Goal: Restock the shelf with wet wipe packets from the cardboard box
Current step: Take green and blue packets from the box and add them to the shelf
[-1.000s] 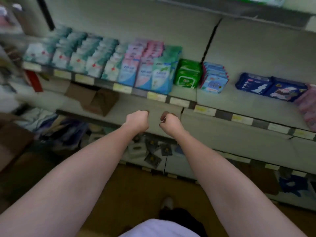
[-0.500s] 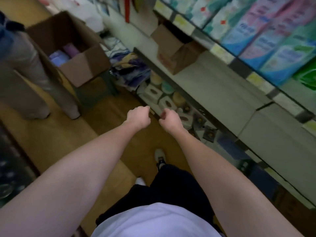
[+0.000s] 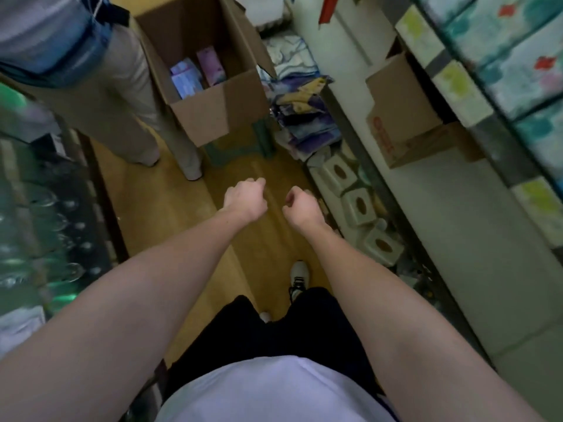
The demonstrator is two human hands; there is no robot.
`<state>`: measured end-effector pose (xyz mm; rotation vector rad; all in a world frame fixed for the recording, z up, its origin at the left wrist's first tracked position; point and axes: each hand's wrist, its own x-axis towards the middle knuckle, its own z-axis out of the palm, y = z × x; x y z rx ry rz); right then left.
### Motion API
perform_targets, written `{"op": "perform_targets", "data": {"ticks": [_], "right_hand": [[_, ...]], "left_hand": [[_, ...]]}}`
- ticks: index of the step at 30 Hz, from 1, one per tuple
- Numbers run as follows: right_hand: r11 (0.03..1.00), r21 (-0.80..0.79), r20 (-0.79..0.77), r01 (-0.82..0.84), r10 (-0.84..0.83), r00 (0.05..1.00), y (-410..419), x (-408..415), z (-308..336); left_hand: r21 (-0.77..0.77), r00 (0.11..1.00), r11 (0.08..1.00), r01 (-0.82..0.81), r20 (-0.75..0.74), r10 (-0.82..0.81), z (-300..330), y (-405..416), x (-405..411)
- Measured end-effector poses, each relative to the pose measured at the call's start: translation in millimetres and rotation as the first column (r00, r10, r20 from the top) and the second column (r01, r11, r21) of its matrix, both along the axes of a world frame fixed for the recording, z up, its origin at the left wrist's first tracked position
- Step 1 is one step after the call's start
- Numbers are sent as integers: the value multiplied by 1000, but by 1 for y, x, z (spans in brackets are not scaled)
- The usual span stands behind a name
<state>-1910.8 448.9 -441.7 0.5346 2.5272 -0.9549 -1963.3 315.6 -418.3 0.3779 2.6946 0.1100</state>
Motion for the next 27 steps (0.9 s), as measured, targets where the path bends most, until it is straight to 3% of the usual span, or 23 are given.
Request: {"op": "perform_targets", "data": {"ticks": [5,10,18,27], "right_hand": [[998,-61,19,-30,32,999,8,-51,4],[999,-12,8,37,-37,999,6,-98,10],[987,76,-12,144,-144,990,-3,-166,14],[927,43,-19,372,-371,928,-42,-250,31]], "left_hand": [[0,999,999,-51,1,51,6,-1,-43],[0,999,999,-45,2,45,12,5,-87],[28,991,991,129,24,-130,12,9,-175],[12,928,929,370,54,-370,11,-16,-291]]}}
